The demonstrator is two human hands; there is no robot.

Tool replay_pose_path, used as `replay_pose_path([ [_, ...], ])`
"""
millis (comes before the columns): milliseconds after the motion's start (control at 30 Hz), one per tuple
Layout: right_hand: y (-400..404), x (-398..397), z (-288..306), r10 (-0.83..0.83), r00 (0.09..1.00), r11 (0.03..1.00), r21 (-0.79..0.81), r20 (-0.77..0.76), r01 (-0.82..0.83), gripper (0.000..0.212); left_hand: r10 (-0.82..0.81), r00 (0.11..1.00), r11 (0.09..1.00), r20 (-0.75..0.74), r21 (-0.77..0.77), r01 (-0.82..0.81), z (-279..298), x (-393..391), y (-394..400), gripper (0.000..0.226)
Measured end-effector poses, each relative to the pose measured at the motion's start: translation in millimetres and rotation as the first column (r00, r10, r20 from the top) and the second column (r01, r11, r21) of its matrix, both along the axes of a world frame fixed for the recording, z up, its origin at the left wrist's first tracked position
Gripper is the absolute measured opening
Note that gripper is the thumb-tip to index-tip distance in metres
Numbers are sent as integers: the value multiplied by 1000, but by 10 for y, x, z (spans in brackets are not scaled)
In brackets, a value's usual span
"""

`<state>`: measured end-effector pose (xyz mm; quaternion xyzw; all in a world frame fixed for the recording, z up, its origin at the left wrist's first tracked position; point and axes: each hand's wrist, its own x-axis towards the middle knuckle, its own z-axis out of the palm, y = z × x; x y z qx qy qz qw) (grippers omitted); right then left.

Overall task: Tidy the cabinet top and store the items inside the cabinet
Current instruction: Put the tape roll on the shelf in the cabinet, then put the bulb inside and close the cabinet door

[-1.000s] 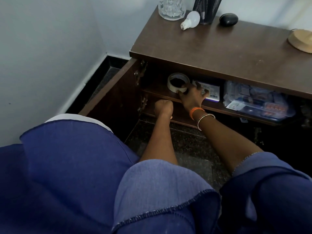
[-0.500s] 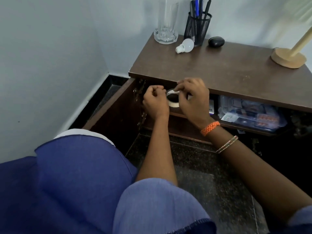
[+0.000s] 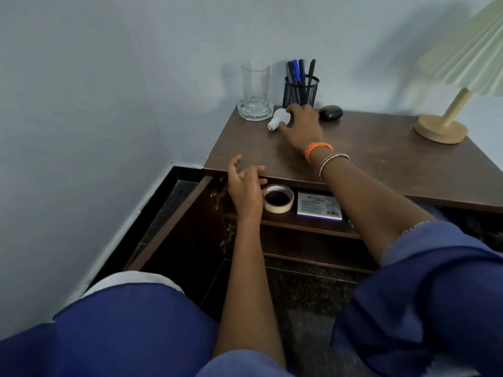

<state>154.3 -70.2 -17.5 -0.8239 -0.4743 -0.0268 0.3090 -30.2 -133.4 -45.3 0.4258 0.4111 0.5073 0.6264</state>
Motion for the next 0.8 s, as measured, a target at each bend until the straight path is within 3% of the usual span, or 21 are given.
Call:
replay_pose_path([
  [167,199,-34,-29,-51,998,998,-28,27,52,56,29,998,997,59,-68,-25,-53,-1,53,34],
  [433,280,-156,-128,-144,989,989,-6,43,145,55,98,986,990,136,-118,-82,-76,61,22,31],
  [633,189,-215,-87,-86,996,995,49,-30,87,55,94,987,988,131,-134,-77,-94,65,2,31],
  [800,115,-370,-142,-62,973,997,-27,223,69,53,62,994,992,89,-114,-52,-134,63,-45,29],
])
